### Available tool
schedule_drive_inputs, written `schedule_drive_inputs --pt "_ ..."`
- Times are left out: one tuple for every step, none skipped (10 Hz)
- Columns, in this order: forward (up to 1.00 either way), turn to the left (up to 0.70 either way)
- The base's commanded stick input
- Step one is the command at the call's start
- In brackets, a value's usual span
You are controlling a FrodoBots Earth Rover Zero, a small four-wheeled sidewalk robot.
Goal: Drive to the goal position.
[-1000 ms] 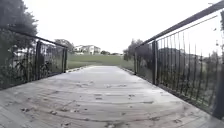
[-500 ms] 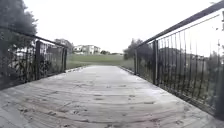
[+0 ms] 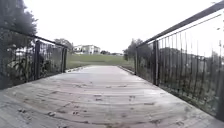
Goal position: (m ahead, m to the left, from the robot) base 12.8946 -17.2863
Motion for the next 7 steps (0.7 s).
schedule_drive_inputs --pt "0.09 0.00" --pt "0.09 0.00" --pt "0.09 0.00" --pt "0.09 0.00" --pt "0.09 0.00" --pt "0.09 0.00" --pt "0.09 0.00"
